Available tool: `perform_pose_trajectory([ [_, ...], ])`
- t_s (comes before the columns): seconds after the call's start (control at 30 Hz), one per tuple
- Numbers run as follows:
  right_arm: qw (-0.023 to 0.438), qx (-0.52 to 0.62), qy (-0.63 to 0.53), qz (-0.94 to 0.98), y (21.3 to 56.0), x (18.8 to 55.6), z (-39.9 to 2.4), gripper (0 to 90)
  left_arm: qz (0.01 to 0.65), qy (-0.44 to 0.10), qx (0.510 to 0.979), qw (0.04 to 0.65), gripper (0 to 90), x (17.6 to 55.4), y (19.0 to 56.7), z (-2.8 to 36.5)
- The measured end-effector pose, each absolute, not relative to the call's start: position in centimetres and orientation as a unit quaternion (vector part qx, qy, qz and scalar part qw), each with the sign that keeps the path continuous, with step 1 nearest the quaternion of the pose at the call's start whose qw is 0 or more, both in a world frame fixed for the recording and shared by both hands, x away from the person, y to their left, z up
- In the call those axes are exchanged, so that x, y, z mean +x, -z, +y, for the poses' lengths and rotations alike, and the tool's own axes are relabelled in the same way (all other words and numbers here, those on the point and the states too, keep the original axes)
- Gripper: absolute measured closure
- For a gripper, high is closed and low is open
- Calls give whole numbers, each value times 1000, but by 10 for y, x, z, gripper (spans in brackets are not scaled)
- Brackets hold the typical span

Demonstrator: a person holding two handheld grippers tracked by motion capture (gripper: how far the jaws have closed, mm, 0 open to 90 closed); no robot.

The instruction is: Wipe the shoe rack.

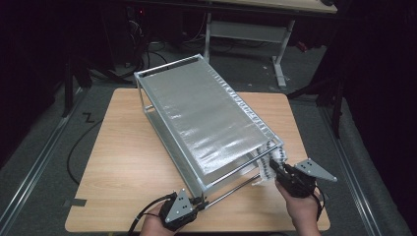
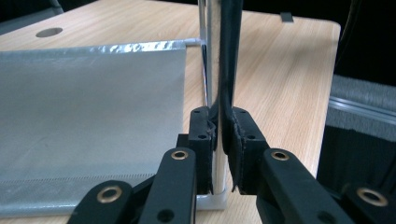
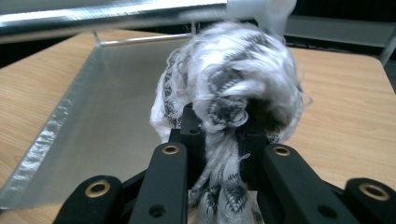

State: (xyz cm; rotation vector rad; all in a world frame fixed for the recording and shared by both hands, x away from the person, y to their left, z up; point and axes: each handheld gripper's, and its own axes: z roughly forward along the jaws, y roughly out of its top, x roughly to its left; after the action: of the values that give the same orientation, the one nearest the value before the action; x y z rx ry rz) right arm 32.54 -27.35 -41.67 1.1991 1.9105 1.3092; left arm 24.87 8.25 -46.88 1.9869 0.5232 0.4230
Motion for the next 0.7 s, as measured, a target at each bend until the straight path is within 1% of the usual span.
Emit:
perform_pose_trajectory([
  [0.03,263,445,-481,708,418,326,-273,776,211,-178,826,492,802,249,468,84],
  [0.17,258,454,-464,716,429,329,-273,777,220,-175,812,512,802,247,472,87],
  [0.33,248,470,-435,727,447,332,-275,778,214,-173,814,512,801,248,472,87],
  [0.7,208,498,-362,760,491,344,-276,777,212,-171,813,514,801,249,472,87],
])
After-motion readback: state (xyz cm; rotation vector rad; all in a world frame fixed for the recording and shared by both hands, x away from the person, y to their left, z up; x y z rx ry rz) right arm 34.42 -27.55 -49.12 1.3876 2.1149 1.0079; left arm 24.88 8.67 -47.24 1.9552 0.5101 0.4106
